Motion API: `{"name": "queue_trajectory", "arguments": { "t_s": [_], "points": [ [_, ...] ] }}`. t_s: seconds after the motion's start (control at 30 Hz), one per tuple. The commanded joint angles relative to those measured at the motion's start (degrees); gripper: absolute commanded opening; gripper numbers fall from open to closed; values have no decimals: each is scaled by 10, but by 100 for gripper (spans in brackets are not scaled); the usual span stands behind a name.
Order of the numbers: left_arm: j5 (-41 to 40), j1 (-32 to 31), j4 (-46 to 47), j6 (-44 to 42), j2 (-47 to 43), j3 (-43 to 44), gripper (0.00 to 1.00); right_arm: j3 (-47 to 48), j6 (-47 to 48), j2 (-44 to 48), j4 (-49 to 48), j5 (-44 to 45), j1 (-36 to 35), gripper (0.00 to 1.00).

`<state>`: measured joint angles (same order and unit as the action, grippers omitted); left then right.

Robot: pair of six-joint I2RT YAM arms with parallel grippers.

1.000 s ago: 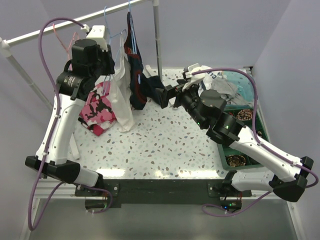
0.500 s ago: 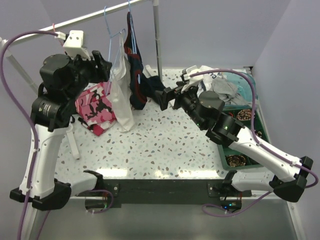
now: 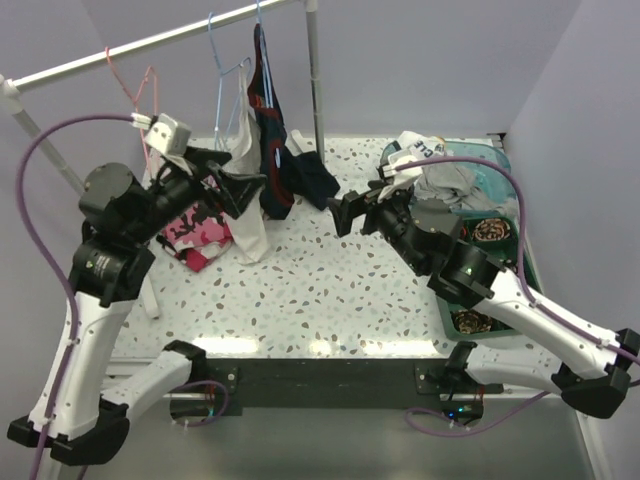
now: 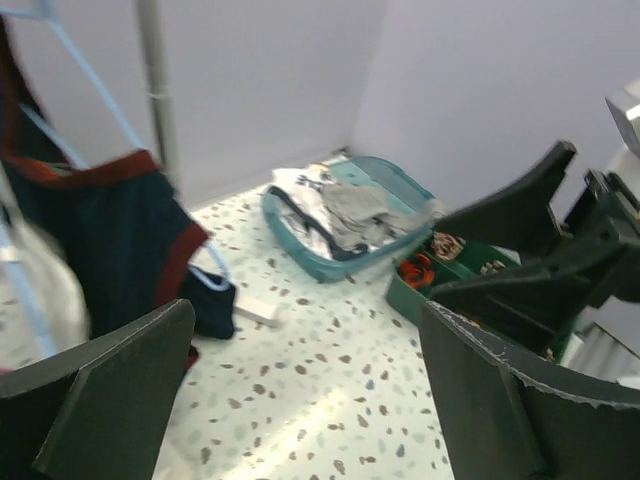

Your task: Place the tank top on the hanger

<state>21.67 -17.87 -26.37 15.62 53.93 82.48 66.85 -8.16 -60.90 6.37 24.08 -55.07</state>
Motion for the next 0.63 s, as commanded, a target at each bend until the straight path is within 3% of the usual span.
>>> {"name": "queue_trajectory", "arguments": {
  "t_s": [0.0, 0.1, 0.2, 0.4, 0.6],
  "points": [
    [57, -105, 104, 28, 8, -114, 100, -31, -19, 32, 17, 40, 0, 99],
    [-56, -224, 109, 14, 37, -147, 100, -56, -27, 42, 22, 51, 0, 99],
    [-115, -278, 145, 18, 62, -203, 100, -79, -39, 53, 36, 69, 0, 99],
    [-195, -296, 268, 63, 53, -362, 100, -188, -80, 105, 31, 100, 0, 99],
    [-232, -297, 300, 63, 28, -405, 100, -229, -101, 111, 28, 105, 0, 99]
  ]
}}
